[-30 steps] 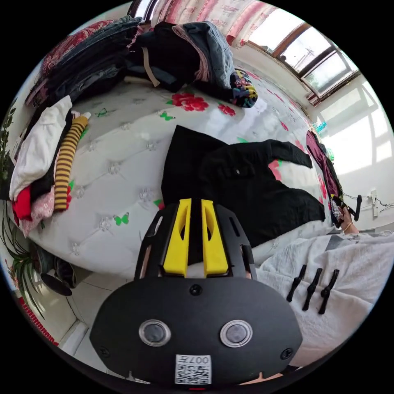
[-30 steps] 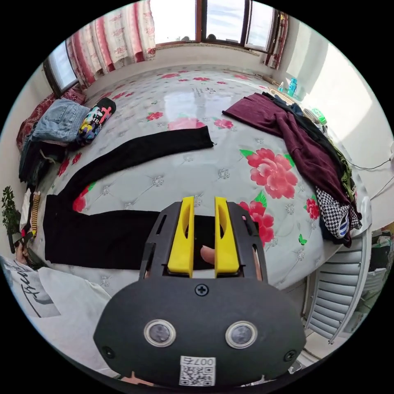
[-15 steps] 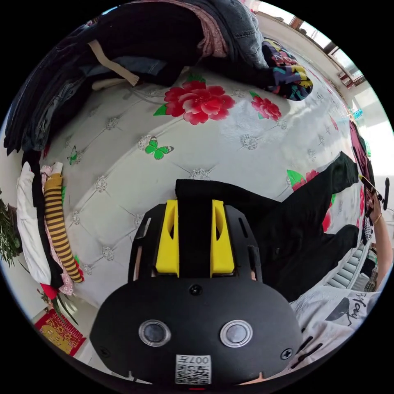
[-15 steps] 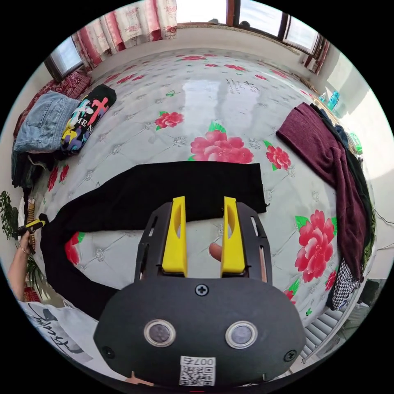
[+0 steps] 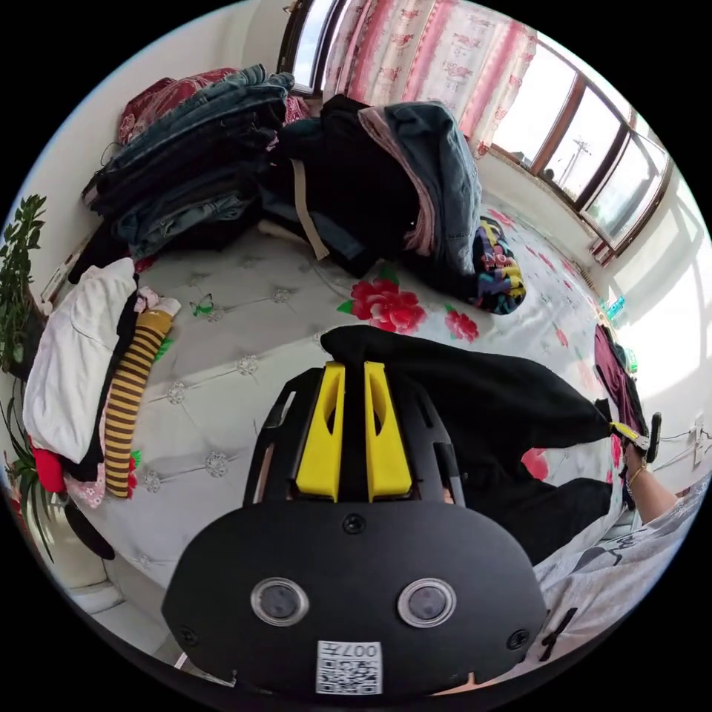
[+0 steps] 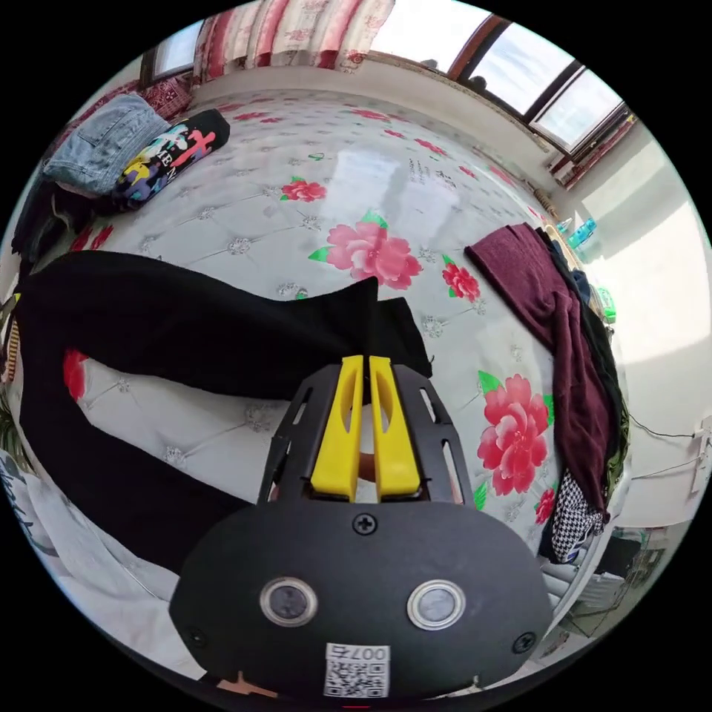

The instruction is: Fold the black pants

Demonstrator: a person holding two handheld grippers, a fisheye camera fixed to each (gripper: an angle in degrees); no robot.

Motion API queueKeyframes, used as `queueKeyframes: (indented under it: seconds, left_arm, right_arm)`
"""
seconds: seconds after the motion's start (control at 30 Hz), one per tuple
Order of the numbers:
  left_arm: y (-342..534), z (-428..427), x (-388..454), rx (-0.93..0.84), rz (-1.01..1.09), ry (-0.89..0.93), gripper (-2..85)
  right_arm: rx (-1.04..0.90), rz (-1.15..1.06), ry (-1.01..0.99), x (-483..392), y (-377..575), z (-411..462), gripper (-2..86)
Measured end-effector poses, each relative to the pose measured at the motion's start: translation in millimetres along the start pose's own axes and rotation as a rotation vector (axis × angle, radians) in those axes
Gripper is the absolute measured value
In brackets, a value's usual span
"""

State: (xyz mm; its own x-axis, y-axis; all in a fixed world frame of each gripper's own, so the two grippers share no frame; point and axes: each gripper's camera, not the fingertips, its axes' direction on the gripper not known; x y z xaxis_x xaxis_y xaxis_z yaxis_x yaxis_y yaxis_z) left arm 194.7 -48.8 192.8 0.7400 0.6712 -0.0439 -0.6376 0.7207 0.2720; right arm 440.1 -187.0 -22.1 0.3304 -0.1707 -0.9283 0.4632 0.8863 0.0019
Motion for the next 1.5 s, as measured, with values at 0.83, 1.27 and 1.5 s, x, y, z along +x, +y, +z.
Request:
queueKeyframes:
  seconds: [0.83,1.27,1.5]
  left_arm:
    - [-57,79,-26,-0.266,-0.112,-0.118,8.6]
    - [-6,-32,-54,-0.049,-0.184,0.105,12.6]
    - [138,-74,-86,-0.242,-0.315,0.118,11.8]
  right_arm:
    - [-0.057,0.351,-0.049,89,-68,60,0.3]
    - [0.093,0.337,-0.296,104,81,-53,3.5]
    - [-0.116,0.579,-0.172,135,252,-80,9.5]
